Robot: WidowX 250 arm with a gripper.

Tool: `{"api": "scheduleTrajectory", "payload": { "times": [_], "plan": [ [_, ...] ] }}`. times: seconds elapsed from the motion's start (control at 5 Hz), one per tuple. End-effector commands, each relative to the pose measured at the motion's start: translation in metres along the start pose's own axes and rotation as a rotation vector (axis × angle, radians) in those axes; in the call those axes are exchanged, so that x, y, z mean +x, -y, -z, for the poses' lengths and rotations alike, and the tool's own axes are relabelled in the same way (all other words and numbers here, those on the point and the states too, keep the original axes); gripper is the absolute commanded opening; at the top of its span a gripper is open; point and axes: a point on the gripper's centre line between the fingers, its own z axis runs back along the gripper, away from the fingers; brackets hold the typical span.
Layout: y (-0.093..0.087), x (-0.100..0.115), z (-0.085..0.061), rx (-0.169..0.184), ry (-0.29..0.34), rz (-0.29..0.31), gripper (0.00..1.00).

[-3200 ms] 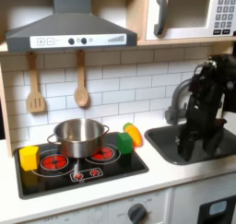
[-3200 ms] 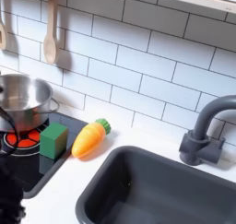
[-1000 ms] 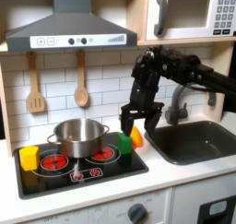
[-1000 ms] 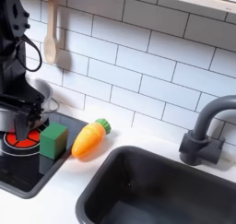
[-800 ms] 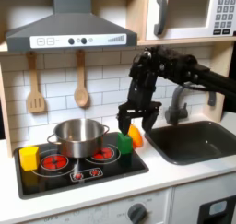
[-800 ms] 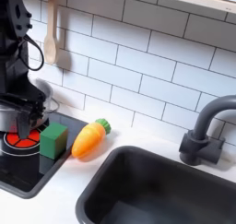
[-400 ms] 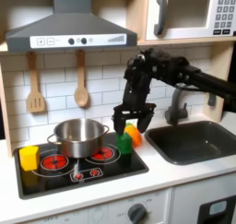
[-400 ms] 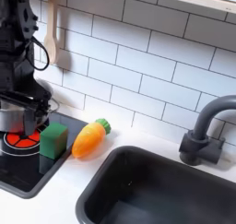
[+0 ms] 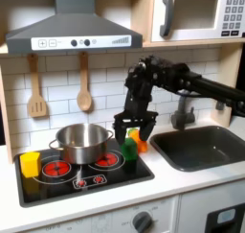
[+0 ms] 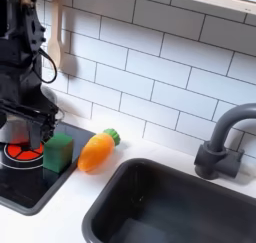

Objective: Reach green block

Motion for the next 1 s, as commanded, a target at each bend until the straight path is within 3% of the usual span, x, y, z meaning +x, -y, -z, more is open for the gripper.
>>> {"api": "scheduleTrajectory", "payload": {
  "times": [0.0, 0.4, 0.8],
  "plan": [
    [0.007, 0.006, 0.008, -0.009, 0.003, 0.005, 1.00],
    [0.023, 0.009, 0.008, -0.013, 0.011, 0.036, 1.00],
    [0.024, 0.014, 0.014, -0.017, 0.002, 0.015, 1.00]
  ]
}}
